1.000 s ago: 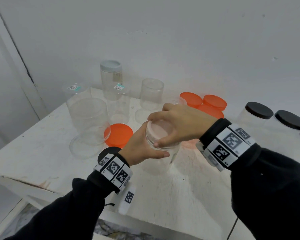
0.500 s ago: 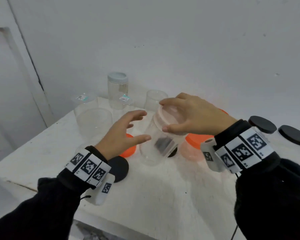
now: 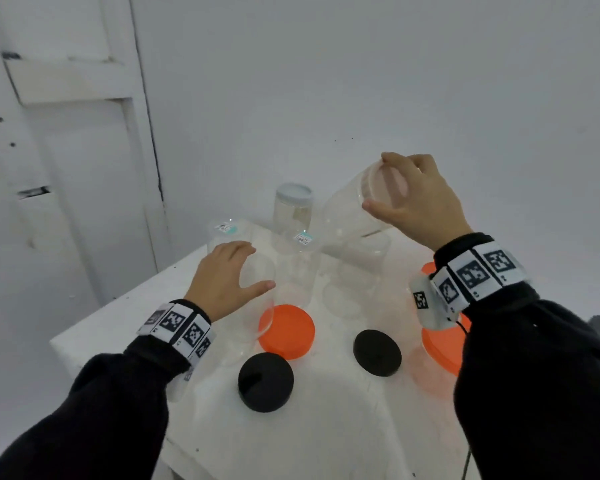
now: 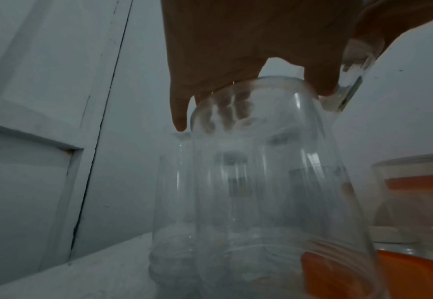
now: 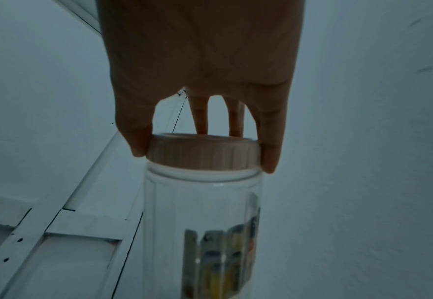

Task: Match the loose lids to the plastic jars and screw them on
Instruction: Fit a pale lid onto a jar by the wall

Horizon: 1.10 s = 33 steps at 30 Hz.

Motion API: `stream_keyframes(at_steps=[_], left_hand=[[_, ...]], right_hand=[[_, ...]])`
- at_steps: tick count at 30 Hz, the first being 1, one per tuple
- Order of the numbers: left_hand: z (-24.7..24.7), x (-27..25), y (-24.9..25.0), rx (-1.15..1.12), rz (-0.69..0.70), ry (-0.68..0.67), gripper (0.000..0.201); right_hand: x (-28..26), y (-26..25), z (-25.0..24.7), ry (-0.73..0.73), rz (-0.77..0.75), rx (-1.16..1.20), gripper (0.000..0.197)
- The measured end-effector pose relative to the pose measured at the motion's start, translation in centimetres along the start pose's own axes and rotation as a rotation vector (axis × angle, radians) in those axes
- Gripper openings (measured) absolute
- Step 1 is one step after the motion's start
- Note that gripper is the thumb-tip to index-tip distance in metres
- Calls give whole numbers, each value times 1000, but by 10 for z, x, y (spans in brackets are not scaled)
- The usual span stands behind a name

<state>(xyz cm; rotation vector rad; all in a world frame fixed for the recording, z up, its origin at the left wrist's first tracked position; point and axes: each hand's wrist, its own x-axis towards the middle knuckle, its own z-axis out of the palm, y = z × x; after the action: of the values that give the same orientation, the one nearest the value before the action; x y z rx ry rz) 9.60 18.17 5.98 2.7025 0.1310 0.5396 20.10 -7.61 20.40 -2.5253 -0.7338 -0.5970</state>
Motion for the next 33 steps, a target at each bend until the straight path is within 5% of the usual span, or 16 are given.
stream_keyframes(at_steps=[24, 33], left_hand=[[20, -1, -11, -108, -37, 78, 78], [20, -2, -11, -90, -56, 70, 78]], right_hand=[[111, 9, 130, -546, 12, -17, 76], [122, 10, 150, -602, 14, -32, 75]])
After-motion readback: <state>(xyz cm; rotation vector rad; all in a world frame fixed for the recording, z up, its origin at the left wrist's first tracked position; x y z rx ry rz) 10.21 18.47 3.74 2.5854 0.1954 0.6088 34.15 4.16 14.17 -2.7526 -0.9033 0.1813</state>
